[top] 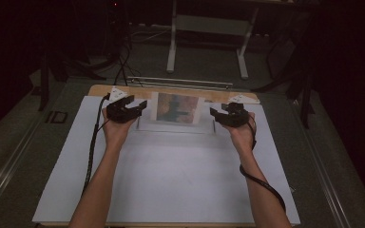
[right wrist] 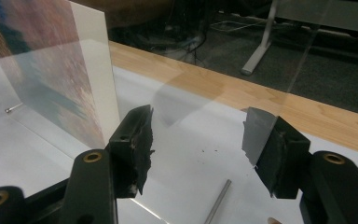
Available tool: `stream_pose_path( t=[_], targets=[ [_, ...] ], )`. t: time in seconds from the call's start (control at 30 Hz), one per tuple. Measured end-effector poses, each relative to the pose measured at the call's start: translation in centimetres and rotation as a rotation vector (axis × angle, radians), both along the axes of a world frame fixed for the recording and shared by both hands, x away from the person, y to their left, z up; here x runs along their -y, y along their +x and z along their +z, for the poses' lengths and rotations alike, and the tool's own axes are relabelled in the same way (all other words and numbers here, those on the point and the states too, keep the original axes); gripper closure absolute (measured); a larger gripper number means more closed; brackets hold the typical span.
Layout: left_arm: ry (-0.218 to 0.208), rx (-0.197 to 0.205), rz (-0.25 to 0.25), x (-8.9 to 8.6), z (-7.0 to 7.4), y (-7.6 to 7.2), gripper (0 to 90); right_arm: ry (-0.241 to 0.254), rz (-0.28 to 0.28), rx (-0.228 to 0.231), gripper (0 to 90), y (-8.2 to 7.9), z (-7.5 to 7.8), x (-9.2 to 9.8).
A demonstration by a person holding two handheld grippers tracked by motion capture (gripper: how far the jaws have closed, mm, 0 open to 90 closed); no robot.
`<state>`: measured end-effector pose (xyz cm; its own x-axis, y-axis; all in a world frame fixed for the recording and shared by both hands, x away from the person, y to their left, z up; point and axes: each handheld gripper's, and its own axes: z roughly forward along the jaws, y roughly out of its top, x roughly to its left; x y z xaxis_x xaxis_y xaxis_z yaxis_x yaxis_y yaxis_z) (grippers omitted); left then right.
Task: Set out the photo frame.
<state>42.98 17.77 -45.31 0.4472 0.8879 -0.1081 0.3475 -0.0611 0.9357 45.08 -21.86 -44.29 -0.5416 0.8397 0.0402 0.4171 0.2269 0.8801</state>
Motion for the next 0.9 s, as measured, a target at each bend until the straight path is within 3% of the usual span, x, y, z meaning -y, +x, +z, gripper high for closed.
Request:
stream_pose_path(
  t=[0.37, 0.9],
  targets=[
    [0.002, -0.035, 0.019, 0.3, 0.5, 0.2, 38.9, 0.024, 0.001, -0.032, 41.8, 0.7, 0.2, 0.2],
    [-0.005, -0.077, 0.022, 0.2, 1.4, -0.9, 38.9, 0.054, -0.006, -0.045, 42.2, -0.8, 0.9, 0.2]
  ],
)
